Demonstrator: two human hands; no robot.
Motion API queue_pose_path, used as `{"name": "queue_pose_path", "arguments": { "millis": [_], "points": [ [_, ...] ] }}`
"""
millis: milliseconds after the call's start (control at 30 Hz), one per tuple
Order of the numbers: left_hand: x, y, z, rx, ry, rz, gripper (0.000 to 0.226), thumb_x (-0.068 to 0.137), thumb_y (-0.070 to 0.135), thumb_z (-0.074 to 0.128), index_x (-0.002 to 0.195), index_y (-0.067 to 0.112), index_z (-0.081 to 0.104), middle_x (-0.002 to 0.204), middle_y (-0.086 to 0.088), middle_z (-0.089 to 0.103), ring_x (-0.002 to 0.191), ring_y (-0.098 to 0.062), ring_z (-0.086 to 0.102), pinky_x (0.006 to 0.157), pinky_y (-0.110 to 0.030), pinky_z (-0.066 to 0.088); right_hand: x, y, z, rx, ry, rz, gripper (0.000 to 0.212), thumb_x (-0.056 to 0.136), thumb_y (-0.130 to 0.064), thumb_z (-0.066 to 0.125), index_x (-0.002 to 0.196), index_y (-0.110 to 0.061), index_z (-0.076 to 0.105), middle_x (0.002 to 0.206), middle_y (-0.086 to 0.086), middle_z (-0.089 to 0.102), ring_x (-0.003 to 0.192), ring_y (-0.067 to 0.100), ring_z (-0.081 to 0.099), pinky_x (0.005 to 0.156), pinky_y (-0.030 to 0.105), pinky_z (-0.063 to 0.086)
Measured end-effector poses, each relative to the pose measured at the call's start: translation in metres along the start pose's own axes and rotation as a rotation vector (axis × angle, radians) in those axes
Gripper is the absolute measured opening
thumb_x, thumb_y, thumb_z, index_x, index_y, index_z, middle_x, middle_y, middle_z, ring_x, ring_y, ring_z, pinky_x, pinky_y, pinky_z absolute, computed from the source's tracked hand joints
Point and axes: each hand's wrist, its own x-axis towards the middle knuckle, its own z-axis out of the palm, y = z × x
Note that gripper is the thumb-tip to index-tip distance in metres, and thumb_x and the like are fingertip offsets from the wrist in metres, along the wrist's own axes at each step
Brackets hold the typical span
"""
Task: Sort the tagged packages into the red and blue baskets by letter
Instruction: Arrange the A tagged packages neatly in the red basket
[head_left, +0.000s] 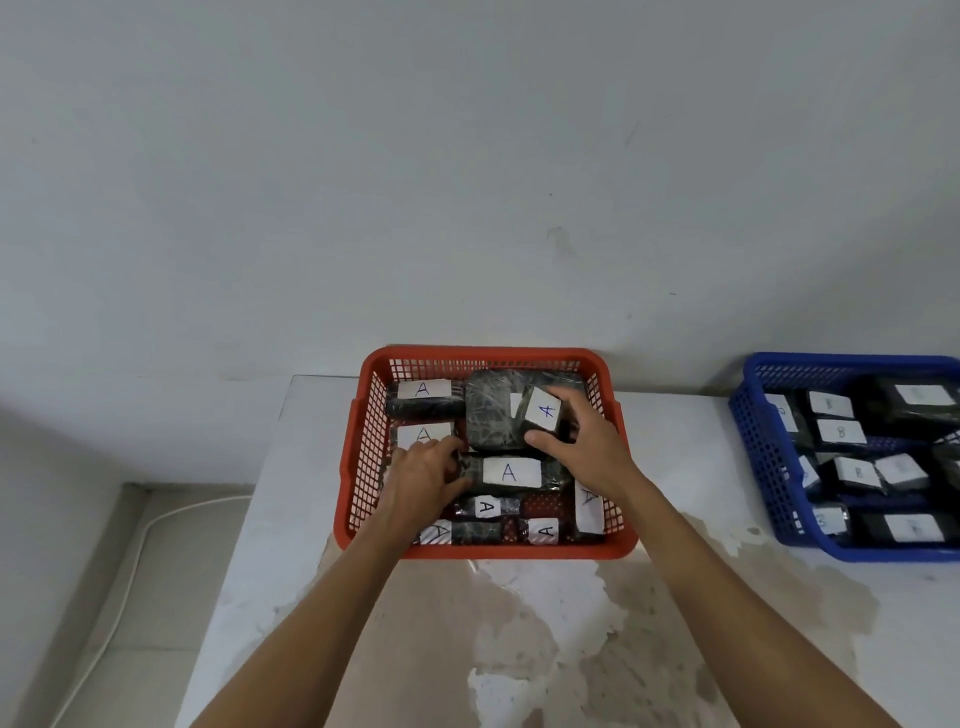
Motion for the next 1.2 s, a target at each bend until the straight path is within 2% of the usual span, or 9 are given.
{"name": "queue_pose_path", "arguments": {
  "millis": [100,167,300,400,500,833,933,1033,1200],
  "points": [
    [0.001,-0.006,-0.009,-0.03,0.08,-0.007,0.042,0.088,0.04,0.065,0.125,0.026,0.053,0.101,0.01,0.07,0.101,-0.014,0.061,0.103,-0.043,0.04,-0.001,-0.001,-0.001,-0.024,-0.012,-0.009,0.062,0.083,-0.038,0.078,0.136,-0.033,0.046,0.117,-0.014,0.061,0.102,-0.005,0.057,0.075,0.011,0.045],
    [-0.001,-0.02,-0.021,0.079,0.126,0.038,0.039,0.089,0.037,0.063,0.126,0.026,0.055,0.112,0.007,0.068,0.109,-0.015,0.058,0.103,-0.04,0.041,-0.002,-0.001,0.0,-0.048,-0.016,-0.023,0.062,0.083,-0.037,0.078,0.136,-0.032,0.047,0.119,-0.01,0.06,0.102,-0.001,0.058,0.076,0.011,0.046],
    [-0.01,-0.041,-0.04,0.386,-0.027,0.158,0.042,0.088,0.045,0.061,0.128,0.029,0.058,0.125,0.004,0.064,0.123,-0.019,0.05,0.111,-0.041,0.028,-0.006,-0.002,0.01,-0.229,-0.004,-0.081,0.068,0.082,-0.042,0.077,0.14,-0.028,0.044,0.126,-0.002,0.05,0.115,0.014,0.048,0.097,0.028,0.043],
    [-0.014,-0.043,-0.04,0.611,-0.126,0.238,0.054,0.084,0.057,0.059,0.131,0.03,0.055,0.13,0.003,0.062,0.13,-0.022,0.046,0.116,-0.049,0.019,-0.014,-0.009,0.025,-0.445,0.03,-0.224,0.071,0.082,-0.05,0.072,0.142,-0.025,0.044,0.128,-0.002,0.05,0.118,0.017,0.042,0.1,0.033,0.038],
    [-0.015,-0.042,-0.038,0.721,-0.132,0.233,0.057,0.084,0.054,0.062,0.133,0.027,0.053,0.132,0.0,0.059,0.13,-0.026,0.044,0.115,-0.052,0.018,-0.021,-0.016,0.051,-0.583,-0.042,-0.373,0.074,0.082,-0.057,0.067,0.144,-0.026,0.042,0.133,-0.003,0.054,0.122,0.018,0.044,0.107,0.038,0.033],
    [-0.012,-0.042,-0.039,0.837,-0.152,0.137,0.056,0.085,0.047,0.065,0.131,0.019,0.052,0.135,-0.007,0.057,0.134,-0.031,0.039,0.116,-0.054,0.011,-0.016,-0.016,0.096,-0.894,-0.012,-0.555,0.073,0.078,-0.063,0.066,0.136,-0.02,0.055,0.119,-0.001,0.057,0.107,0.023,0.051,0.097,0.039,0.041],
    [-0.013,-0.045,-0.045,0.809,-0.111,0.146,0.055,0.083,0.046,0.066,0.13,0.02,0.053,0.135,-0.006,0.057,0.136,-0.031,0.037,0.118,-0.057,0.001,-0.017,-0.014,0.096,-0.885,0.008,-0.562,0.076,0.079,-0.064,0.064,0.14,-0.021,0.05,0.115,-0.001,0.061,0.102,0.022,0.052,0.095,0.04,0.043],
    [-0.018,-0.051,-0.053,0.77,-0.077,0.15,0.06,0.083,0.052,0.064,0.134,0.025,0.049,0.139,-0.004,0.055,0.139,-0.031,0.033,0.114,-0.058,-0.013,-0.017,-0.016,0.095,-0.842,0.037,-0.556,0.065,0.081,-0.063,0.06,0.135,-0.028,0.05,0.107,-0.004,0.058,0.095,0.02,0.05,0.089,0.037,0.042],
    [-0.024,-0.056,-0.052,0.72,-0.119,0.145,0.068,0.086,0.058,0.057,0.143,0.027,0.036,0.146,-0.004,0.047,0.143,-0.032,0.027,0.113,-0.063,-0.014,-0.016,-0.021,0.101,-0.821,0.073,-0.525,0.058,0.078,-0.058,0.068,0.124,-0.026,0.054,0.111,-0.003,0.056,0.099,0.02,0.053,0.088,0.036,0.041]
  ]
}}
